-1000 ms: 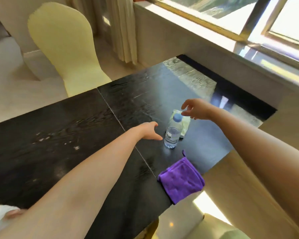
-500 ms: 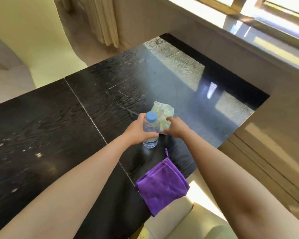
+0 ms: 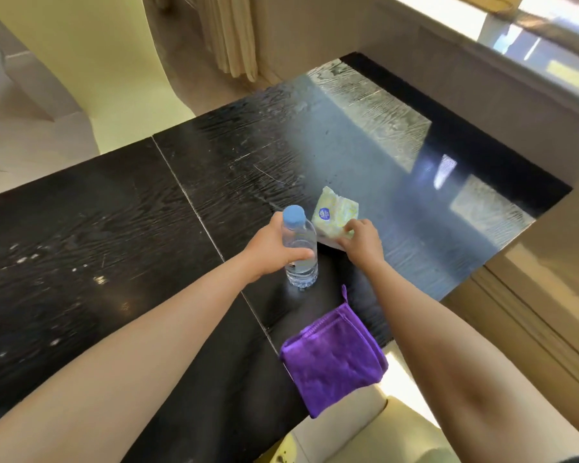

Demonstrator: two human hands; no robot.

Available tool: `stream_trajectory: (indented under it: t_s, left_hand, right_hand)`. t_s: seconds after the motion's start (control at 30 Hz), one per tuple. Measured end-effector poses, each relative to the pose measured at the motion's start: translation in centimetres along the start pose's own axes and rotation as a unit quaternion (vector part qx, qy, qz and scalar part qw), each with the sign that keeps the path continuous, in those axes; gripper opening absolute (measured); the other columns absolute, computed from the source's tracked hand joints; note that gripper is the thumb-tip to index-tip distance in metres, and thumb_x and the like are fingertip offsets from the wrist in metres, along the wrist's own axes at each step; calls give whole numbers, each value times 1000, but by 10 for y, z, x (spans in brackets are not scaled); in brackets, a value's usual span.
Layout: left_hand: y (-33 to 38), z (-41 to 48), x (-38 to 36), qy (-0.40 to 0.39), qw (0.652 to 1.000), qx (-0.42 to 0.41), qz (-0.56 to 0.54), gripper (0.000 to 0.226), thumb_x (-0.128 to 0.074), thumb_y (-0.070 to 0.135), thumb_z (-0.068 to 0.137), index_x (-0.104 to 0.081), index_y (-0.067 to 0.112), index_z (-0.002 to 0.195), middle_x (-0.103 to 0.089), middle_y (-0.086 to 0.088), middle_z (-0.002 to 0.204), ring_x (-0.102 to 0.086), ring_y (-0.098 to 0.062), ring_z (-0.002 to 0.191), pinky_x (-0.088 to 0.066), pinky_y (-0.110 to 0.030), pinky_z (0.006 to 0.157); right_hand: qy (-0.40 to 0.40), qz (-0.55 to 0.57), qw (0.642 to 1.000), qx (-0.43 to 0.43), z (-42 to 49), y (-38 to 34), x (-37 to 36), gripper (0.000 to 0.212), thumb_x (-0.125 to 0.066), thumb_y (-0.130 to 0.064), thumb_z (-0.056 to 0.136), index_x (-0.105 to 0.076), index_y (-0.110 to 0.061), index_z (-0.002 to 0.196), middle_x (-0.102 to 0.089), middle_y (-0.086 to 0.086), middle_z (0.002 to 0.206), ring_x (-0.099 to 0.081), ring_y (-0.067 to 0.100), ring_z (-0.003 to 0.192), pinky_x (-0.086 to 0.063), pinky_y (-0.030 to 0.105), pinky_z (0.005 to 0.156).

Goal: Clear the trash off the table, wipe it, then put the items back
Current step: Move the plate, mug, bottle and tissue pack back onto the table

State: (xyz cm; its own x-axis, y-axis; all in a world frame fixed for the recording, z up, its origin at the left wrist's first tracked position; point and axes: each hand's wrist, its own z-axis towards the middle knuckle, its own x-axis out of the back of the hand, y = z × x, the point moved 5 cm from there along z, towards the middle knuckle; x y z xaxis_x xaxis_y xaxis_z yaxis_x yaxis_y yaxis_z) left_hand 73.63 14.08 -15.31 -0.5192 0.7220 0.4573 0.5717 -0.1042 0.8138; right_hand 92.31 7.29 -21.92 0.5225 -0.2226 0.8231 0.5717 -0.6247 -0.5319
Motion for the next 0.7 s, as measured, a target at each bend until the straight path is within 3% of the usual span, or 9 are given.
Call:
stream_trajectory:
  t_s: [0.07, 0.17, 0.23, 0.33, 0.47, 0.7]
  left_hand:
    - [-10, -12, 19, 12, 1000, 13, -3, 72, -79, 30, 71, -37, 19, 129, -58, 1, 120, -54, -15, 111, -44, -26, 88]
    - [-21, -35, 59, 47, 998, 28, -29, 75, -81, 31, 68, -39, 22, 129, -60, 3, 118, -54, -10, 103, -43, -14, 73]
    - [-29, -54, 90, 72, 995, 46, -54, 78, -84, 30, 65, -40, 20, 130, -61, 0, 121, -58, -14, 106, -51, -28, 86]
    - [-42, -89, 144, 116, 989, 59, -66, 80, -85, 30, 63, -41, 17, 129, -62, -4, 121, -59, -21, 110, -50, -46, 96]
    - [-60, -144, 212, 172, 981, 64, -64, 76, -85, 28, 62, -44, 18, 126, -64, -4, 116, -62, -19, 106, -54, -45, 89]
    - [-108, -245, 303, 236, 965, 97, -63, 73, -83, 25, 64, -45, 18, 126, -62, -4, 119, -59, -20, 110, -54, -46, 90]
  right_hand:
    - [0, 6, 1000, 14, -2, -6, 7, 27, -65, -15, 83, -63, -4, 107, -57, 18, 119, -54, 34, 110, -40, 33, 87]
    - [-17, -1, 999, 51, -11, -27, 11, 27, -66, -16, 83, -65, -3, 106, -59, 19, 116, -54, 33, 109, -39, 31, 84]
    - [-27, 5, 996, 79, -23, -49, 9, 25, -67, -16, 82, -65, -2, 103, -60, 19, 114, -54, 33, 107, -37, 29, 80]
    - [-41, 22, 991, 121, -45, -92, -2, 22, -69, -16, 81, -64, -3, 98, -60, 15, 114, -55, 30, 105, -35, 26, 78]
    - [-70, 28, 979, 189, -82, -164, -26, 22, -71, -15, 79, -65, -3, 97, -61, 13, 114, -57, 29, 104, -37, 26, 81]
    - [-107, 29, 952, 284, -159, -298, -75, 23, -70, -15, 78, -66, -5, 98, -62, 12, 114, -56, 26, 106, -34, 21, 80]
